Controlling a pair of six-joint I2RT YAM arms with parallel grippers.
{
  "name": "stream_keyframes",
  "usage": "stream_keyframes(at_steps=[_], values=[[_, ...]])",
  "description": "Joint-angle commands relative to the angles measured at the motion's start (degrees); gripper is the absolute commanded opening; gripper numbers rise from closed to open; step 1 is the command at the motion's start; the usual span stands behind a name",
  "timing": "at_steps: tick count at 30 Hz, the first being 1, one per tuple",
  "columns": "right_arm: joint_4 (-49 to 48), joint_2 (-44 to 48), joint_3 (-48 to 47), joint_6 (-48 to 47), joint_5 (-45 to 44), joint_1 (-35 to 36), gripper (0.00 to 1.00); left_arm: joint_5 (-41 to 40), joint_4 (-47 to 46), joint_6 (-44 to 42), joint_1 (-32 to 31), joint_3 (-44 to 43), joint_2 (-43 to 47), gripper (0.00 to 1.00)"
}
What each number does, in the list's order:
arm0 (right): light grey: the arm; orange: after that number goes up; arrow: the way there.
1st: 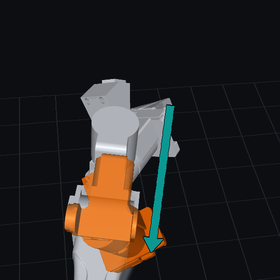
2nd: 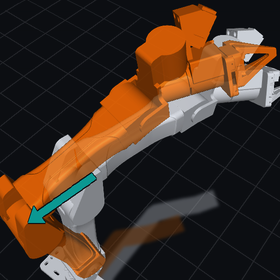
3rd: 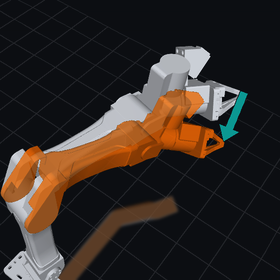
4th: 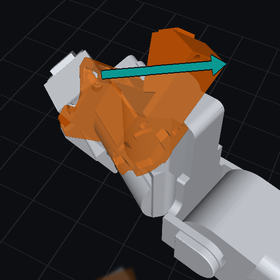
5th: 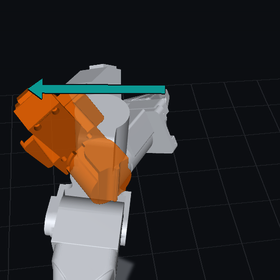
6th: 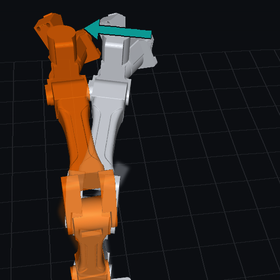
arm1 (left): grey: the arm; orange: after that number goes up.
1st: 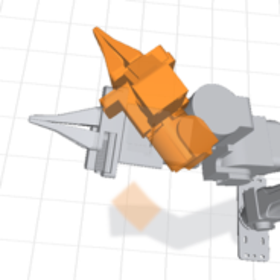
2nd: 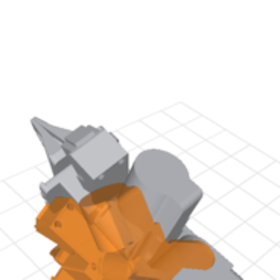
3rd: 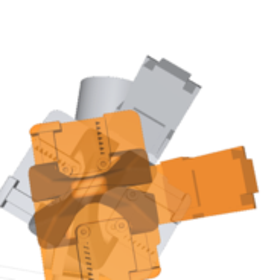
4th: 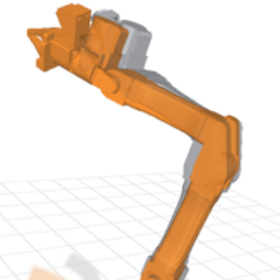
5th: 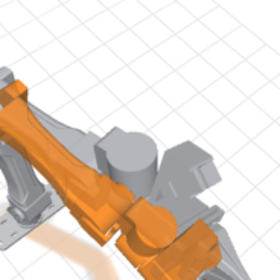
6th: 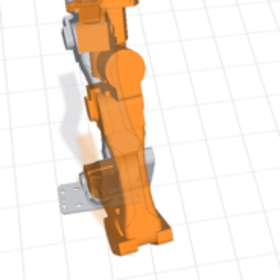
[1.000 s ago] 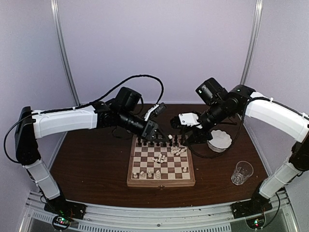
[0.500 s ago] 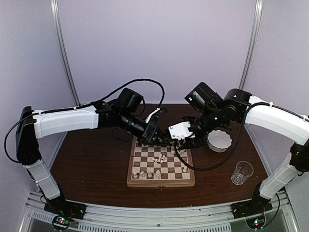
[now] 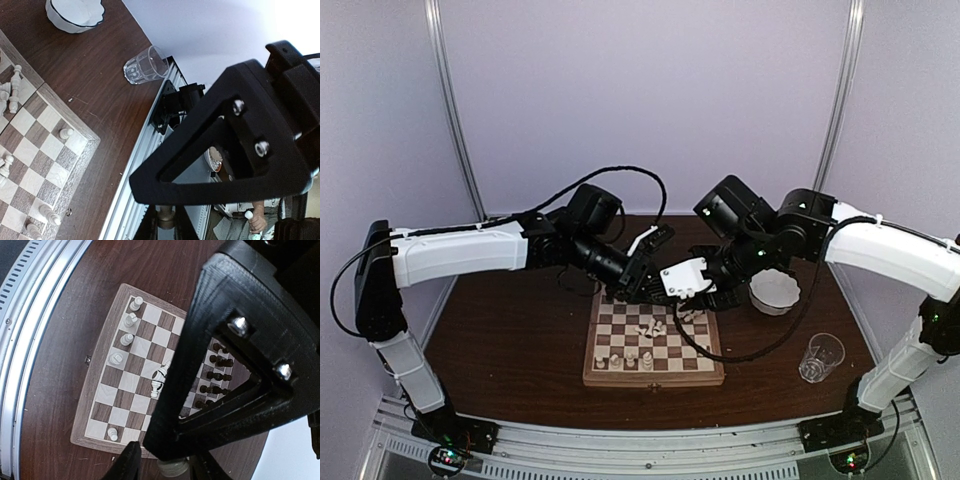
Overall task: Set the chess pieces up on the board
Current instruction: Pass from the left arm to the right, then pass from the right arm to the left
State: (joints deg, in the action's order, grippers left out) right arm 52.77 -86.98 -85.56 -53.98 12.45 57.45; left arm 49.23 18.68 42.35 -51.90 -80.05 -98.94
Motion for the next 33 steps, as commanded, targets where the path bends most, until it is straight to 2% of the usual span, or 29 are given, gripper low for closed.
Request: stream_keyframes(at_steps=[1,3,6,11,13,14,15,16,20,24,33], values=[[-1.22,-0.29,-1.00,0.55,-0.83,0.73,0.31,2.51,-3.77,1.71,-0.44,-0.41,-0.99,0.03],[-1.22,-0.12,-0.86,0.62,-0.74,0.82,0.23,2.69,-3.90,1.69,-0.45,-0.45,-1.09,0.03],[-1.50,0.17,-0.32,0.63,-1.27,0.82,0.17,2.46,-4.08,1.81,-0.48,-0.50,-0.93,0.06],[-3.67,1.39,1.33,4.50,-1.59,-0.09,0.09,-2.02,-3.95,0.55,-0.46,0.26,1.33,0.29],[-4.11,1.97,1.68,7.25,1.47,-2.18,0.08,-5.77,-5.65,-0.09,-0.48,2.19,3.61,0.35],[-4.35,2.22,1.97,8.94,4.15,-3.42,0.07,-7.79,-7.37,-0.09,-0.51,3.68,5.58,0.40],[-4.68,2.59,2.38,11.26,6.32,-4.66,0.07,-10.42,-9.56,0.32,-0.54,5.37,7.23,0.50],[-5.13,2.99,2.89,13.00,8.90,-5.91,0.07,-13.32,-12.14,0.83,-0.59,7.59,8.73,0.52],[-7.54,4.38,5.68,19.21,17.70,-10.12,0.08,-21.04,-18.20,1.06,-1.42,12.88,11.91,0.51],[-8.99,5.09,7.40,21.92,21.17,-11.87,0.08,-25.37,-23.53,1.01,-2.90,14.46,12.51,0.46],[-10.13,4.94,7.60,23.37,23.15,-12.28,0.09,-25.45,-22.18,2.43,-4.13,9.37,7.70,0.41]])
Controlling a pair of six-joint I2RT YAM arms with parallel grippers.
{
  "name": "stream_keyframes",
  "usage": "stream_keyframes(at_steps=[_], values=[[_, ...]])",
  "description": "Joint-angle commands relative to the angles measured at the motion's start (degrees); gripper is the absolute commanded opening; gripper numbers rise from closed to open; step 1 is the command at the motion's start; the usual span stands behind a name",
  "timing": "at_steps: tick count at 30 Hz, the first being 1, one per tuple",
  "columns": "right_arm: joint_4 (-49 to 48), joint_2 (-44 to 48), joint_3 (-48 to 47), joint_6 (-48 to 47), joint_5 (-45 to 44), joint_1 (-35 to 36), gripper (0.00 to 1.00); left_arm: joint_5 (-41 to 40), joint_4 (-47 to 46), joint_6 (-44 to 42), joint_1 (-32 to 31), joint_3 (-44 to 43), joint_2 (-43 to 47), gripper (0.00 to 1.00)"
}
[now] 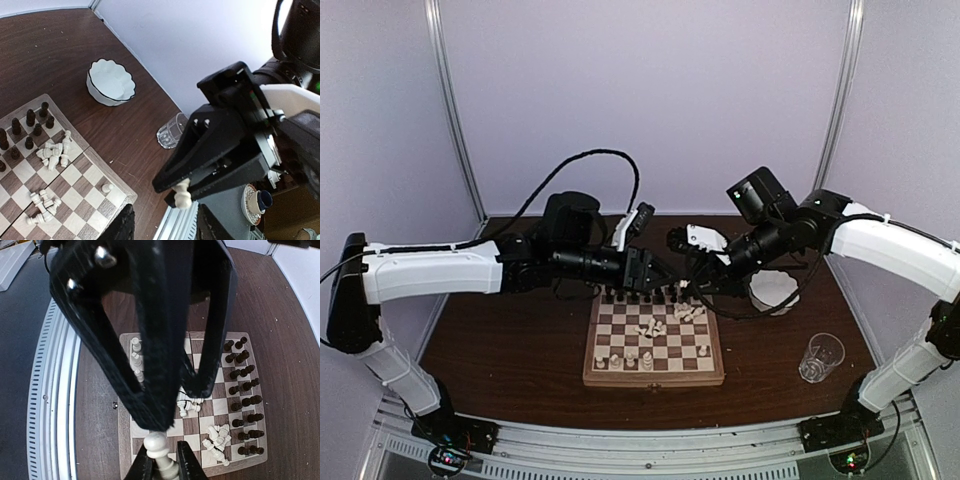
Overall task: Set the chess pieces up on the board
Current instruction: Pass from the right arm to the left
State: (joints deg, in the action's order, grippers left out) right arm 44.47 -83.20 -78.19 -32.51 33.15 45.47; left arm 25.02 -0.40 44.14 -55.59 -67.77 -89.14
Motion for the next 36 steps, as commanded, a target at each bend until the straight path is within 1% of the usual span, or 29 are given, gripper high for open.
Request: stream_keyframes(at_steps=[1,8,10,13,16,20,26,36], values=[[-1.86,1.18,0.23,1.92,2.41,-0.30,0.09,-0.94,-3.11,0.81,-0.46,-3.32,-2.51,0.40],[-2.22,1.37,0.63,2.15,1.85,-0.30,0.09,2.01,-3.98,1.99,-1.00,-4.99,-5.01,0.31],[-2.39,1.45,0.67,2.19,1.71,-0.34,0.09,2.27,-4.14,2.27,-1.00,-5.09,-5.24,0.30],[-2.62,1.46,0.93,2.36,1.32,-0.46,0.09,2.35,-4.70,2.67,-1.08,-4.59,-4.85,0.31],[-2.95,1.51,1.23,2.56,1.31,-0.64,0.09,1.16,-6.32,3.21,-1.14,-3.10,-3.41,0.37],[-3.38,1.61,1.37,2.85,1.33,-0.99,0.09,1.27,-6.00,3.56,-1.21,-2.70,-2.77,0.38],[-3.50,1.61,1.20,3.16,1.57,-1.27,0.10,1.79,-5.19,4.09,-1.78,-2.46,-4.01,0.32],[-3.64,1.96,1.58,3.37,1.83,-1.40,0.11,0.99,-5.12,3.80,-1.73,-2.92,-4.46,0.17]])
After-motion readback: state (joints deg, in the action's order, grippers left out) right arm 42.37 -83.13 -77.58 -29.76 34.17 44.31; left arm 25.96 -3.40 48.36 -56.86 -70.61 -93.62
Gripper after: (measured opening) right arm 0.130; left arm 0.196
